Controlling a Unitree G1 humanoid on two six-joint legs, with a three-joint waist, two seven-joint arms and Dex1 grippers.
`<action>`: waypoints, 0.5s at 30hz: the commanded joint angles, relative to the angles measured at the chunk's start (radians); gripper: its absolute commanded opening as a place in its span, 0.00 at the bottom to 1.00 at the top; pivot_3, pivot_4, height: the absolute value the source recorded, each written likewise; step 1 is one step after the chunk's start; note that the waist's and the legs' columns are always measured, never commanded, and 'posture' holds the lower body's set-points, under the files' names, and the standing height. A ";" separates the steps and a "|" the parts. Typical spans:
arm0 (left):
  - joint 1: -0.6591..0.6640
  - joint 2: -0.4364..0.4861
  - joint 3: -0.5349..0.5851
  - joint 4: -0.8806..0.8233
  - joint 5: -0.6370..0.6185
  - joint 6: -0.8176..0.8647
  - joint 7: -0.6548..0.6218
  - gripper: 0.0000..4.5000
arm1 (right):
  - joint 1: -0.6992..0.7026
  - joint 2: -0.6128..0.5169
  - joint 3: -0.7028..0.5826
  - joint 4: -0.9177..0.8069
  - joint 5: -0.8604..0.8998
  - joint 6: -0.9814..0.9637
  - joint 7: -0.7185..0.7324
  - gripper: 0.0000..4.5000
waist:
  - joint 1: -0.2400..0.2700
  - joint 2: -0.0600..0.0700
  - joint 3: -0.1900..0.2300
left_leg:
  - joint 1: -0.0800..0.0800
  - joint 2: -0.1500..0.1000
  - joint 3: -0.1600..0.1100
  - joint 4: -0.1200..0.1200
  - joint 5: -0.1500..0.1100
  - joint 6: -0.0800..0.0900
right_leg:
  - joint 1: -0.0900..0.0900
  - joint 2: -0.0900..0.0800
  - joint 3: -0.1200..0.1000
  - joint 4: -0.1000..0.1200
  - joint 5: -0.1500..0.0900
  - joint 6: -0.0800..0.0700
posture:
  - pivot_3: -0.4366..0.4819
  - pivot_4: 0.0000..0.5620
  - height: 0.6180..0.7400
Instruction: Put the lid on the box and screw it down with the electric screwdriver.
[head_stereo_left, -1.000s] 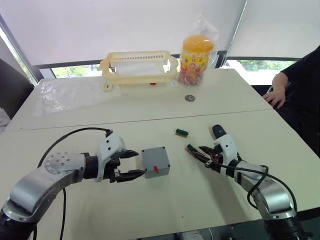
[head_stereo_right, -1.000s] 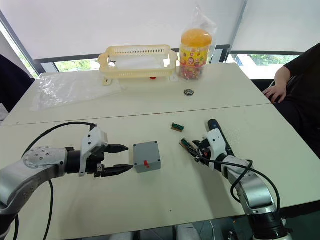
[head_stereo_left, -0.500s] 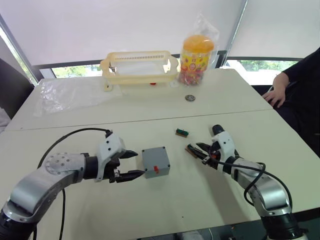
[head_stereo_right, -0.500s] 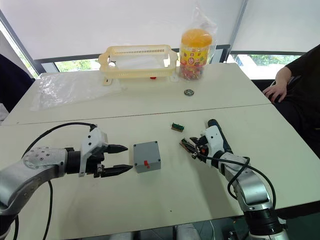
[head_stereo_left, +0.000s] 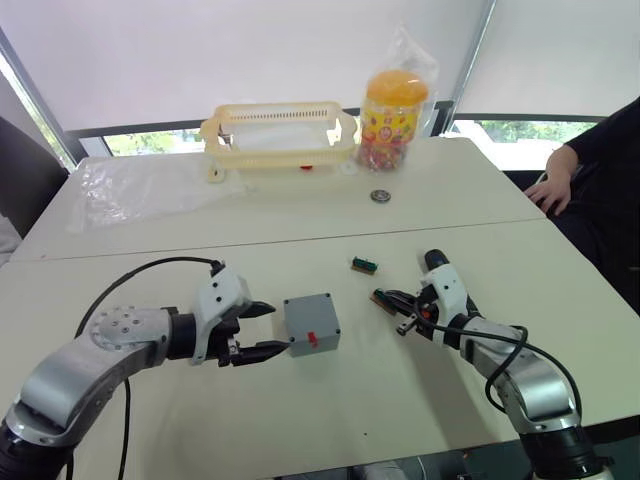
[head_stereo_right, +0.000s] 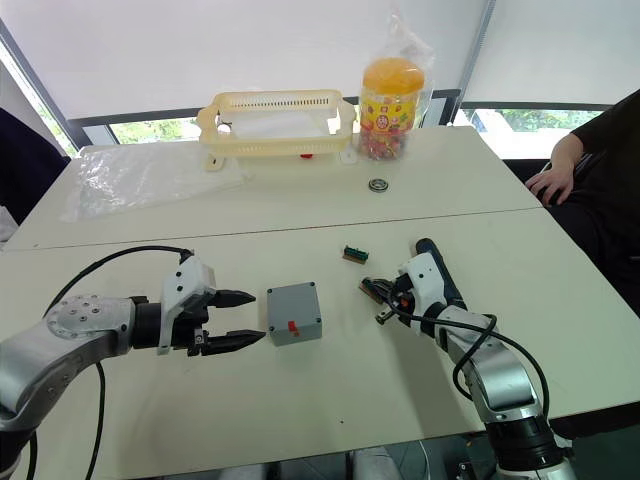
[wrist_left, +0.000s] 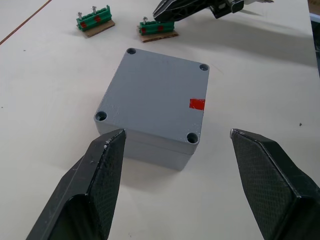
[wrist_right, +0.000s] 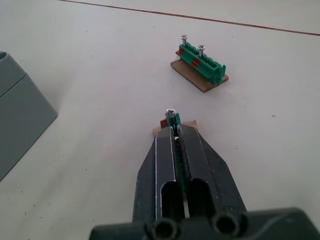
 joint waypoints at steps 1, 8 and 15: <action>-0.007 0.000 0.003 -0.010 0.008 -0.027 -0.007 0.76 | -0.022 -0.006 -0.046 -0.084 0.025 0.019 -0.013 0.01 | 0.000 0.000 0.000 | 0.000 0.000 0.000 0.000 0.000 0.000 | 0.000 0.000 0.000 0.000 0.000 0.000 | 0.48 0.27 1.00; -0.042 -0.007 0.025 0.017 -0.018 -0.014 -0.018 0.76 | -0.048 -0.015 -0.072 -0.144 0.053 0.076 -0.027 0.01 | 0.000 0.000 0.000 | 0.000 0.000 0.000 0.000 0.000 0.000 | 0.000 0.000 0.000 0.000 0.000 0.000 | 0.48 0.27 1.00; -0.050 0.058 0.159 0.054 -0.107 0.034 -0.072 0.76 | -0.236 0.013 -0.035 -0.261 0.175 0.198 -0.005 0.01 | -0.015 0.000 0.000 | 0.000 0.000 0.000 0.000 0.000 0.000 | -0.002 0.000 0.000 0.004 0.000 0.000 | 0.48 0.27 1.00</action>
